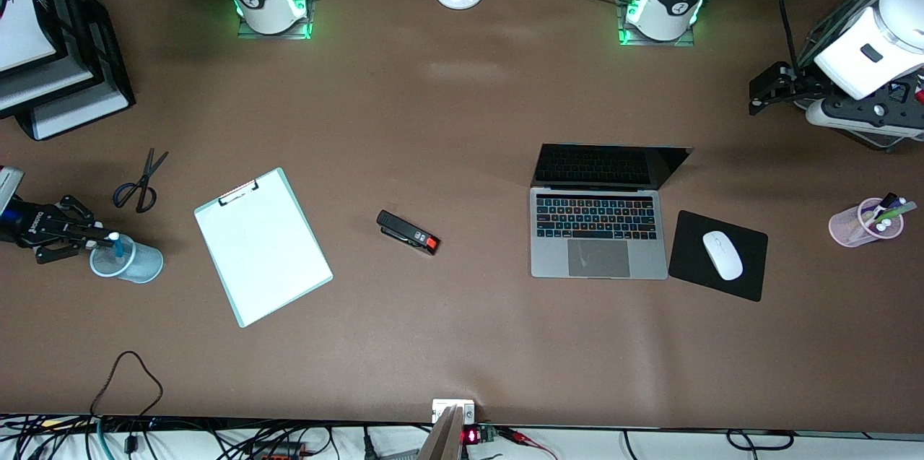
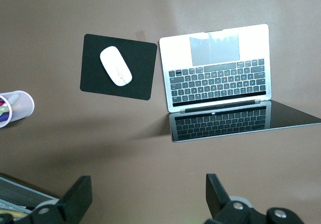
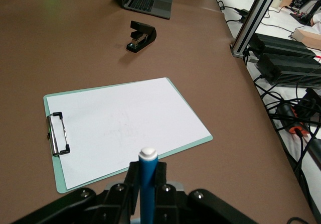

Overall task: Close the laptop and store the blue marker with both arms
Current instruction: 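Position the held marker above the light-blue cup with the right gripper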

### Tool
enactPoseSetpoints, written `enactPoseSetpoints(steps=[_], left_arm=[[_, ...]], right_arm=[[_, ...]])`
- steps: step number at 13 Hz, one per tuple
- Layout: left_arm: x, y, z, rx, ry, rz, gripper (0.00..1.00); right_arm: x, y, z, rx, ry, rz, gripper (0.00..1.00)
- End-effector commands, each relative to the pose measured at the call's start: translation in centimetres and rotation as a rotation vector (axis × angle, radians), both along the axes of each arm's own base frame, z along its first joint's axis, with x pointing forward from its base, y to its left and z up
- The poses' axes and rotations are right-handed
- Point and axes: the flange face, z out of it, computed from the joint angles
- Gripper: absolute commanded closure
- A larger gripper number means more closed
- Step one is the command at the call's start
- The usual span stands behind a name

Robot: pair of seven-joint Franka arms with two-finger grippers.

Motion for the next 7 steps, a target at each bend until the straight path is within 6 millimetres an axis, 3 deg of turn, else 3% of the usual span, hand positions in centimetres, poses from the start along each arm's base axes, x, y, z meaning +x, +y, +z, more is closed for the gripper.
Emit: enactPoseSetpoints(steps=[1, 7], left_arm=[[-0.08, 0.27, 0.74, 0.018, 0.000, -0.025, 0.00], [-0.08, 0.27, 0.74, 0.018, 0.000, -0.025, 0.00]], right_arm=[[-0.08, -1.63, 0.36, 0.006, -0.047, -0.019, 0.99], [0.30, -2.52, 0.83, -0.019, -0.079, -0.033, 0.99]])
